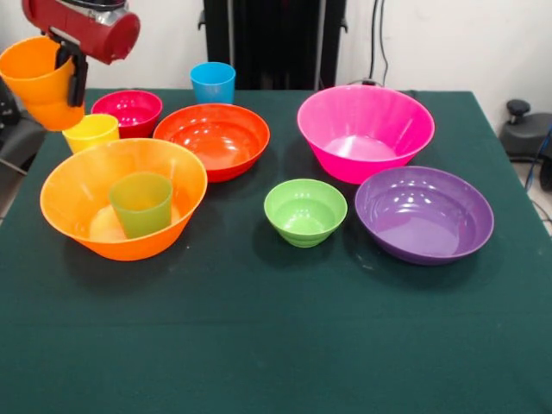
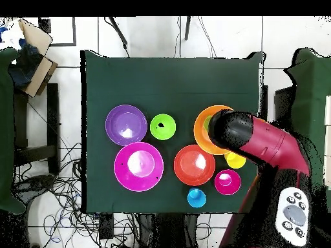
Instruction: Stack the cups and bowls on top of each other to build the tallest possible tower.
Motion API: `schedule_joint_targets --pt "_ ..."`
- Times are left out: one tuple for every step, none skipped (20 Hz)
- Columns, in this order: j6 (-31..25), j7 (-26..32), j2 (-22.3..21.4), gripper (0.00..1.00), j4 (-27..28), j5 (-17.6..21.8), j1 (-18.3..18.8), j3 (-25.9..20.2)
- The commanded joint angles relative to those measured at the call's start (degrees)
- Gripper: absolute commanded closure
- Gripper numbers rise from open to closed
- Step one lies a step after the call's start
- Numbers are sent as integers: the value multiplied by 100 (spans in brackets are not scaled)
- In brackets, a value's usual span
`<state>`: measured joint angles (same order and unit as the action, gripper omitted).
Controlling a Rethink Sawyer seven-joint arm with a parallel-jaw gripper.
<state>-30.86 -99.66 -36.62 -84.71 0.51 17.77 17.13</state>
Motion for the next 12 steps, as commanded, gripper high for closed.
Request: schedule_joint_targets --pt "128 1118 -687 100 -938 77 1146 -1549" --pt "-13 1038 -699 100 -886 117 1057 -1441" --pt "-68 948 -716 100 -905 143 1044 -1430" --pt "-191 845 -726 100 -869 210 984 -1365" --pt "-286 736 -739 100 -825 250 941 -1324" --pt "-381 627 -752 100 -781 291 897 -1282" --pt "-434 554 -743 100 -726 321 874 -1274" --pt "-444 405 -743 100 -724 336 826 -1208" --pt "-429 370 -722 100 -735 331 848 -1233" --pt "-414 336 -701 100 -746 327 870 -1257" --pt "-390 326 -696 100 -762 325 890 -1285" --pt "-336 316 -686 100 -786 316 920 -1321"
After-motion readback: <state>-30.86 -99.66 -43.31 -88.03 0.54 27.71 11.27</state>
